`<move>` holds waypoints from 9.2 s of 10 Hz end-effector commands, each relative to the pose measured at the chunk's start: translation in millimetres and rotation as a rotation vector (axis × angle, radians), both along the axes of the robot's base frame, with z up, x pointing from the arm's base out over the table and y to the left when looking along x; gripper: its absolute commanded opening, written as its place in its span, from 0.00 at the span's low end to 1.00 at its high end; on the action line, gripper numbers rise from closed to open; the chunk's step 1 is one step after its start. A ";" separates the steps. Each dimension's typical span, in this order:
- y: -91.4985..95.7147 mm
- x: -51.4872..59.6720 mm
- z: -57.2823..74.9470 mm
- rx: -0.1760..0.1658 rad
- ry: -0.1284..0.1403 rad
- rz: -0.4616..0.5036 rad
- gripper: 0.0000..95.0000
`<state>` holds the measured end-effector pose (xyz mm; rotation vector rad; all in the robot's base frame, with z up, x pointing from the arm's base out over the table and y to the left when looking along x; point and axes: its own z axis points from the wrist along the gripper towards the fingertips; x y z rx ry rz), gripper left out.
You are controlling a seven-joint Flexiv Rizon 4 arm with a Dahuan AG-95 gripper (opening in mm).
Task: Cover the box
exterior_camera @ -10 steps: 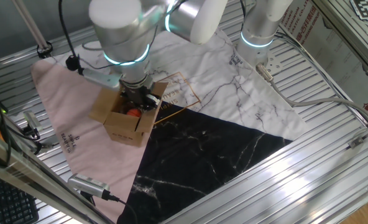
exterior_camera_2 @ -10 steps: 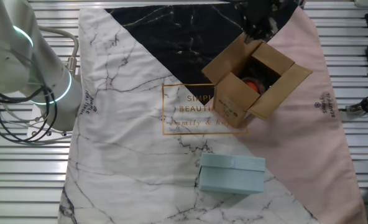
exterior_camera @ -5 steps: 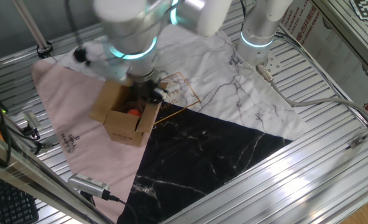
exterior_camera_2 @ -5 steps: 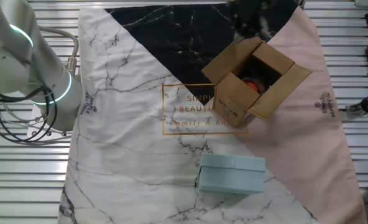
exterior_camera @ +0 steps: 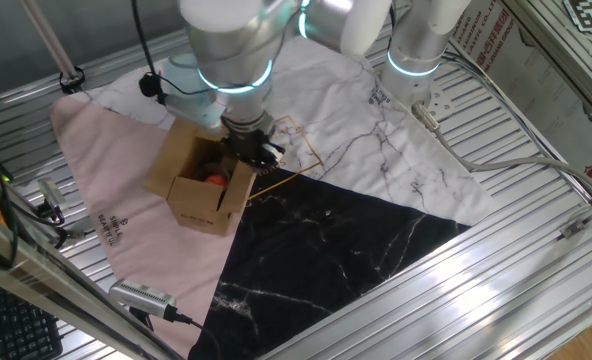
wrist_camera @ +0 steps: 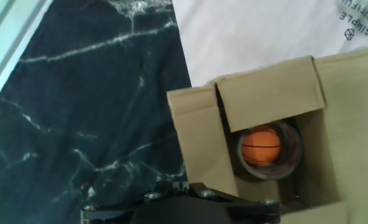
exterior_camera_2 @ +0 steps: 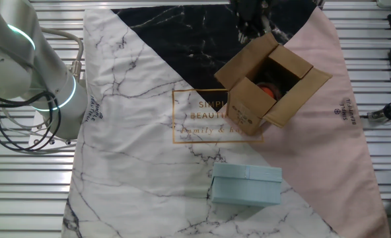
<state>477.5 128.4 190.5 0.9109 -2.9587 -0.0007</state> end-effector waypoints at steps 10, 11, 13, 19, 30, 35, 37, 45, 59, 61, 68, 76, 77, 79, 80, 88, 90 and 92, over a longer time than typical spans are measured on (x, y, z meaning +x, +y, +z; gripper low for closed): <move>7.6 -9.5 -24.3 -0.006 -0.026 -0.008 0.00; 6.1 -8.8 -27.0 -0.006 -0.029 -0.003 0.00; 4.2 -6.7 -31.1 -0.004 -0.032 0.003 0.00; 3.5 -4.4 -33.2 -0.019 -0.039 0.028 0.00; 2.0 2.7 -25.1 -0.044 -0.046 0.077 0.00; -4.0 3.9 -26.8 -0.042 -0.052 0.097 0.00; -5.0 4.9 -24.9 -0.042 -0.051 0.099 0.00; -16.1 11.4 -10.4 -0.036 -0.047 0.122 0.00; -35.2 25.5 -2.6 -0.040 -0.056 0.192 0.00; -40.0 27.0 -1.2 -0.039 -0.058 0.203 0.00; -50.9 34.8 -4.6 -0.033 -0.071 0.235 0.00; -55.2 39.7 -8.6 -0.030 -0.076 0.250 0.00; -55.2 40.9 -8.3 -0.029 -0.075 0.250 0.00; -55.6 41.8 -6.0 -0.027 -0.073 0.252 0.00; -55.9 42.1 -5.3 -0.027 -0.073 0.253 0.00; -63.3 39.7 -5.5 -0.017 -0.076 0.256 0.00; -66.5 39.9 -8.7 -0.013 -0.081 0.258 0.00; -68.7 39.5 -9.8 -0.019 -0.081 0.249 0.00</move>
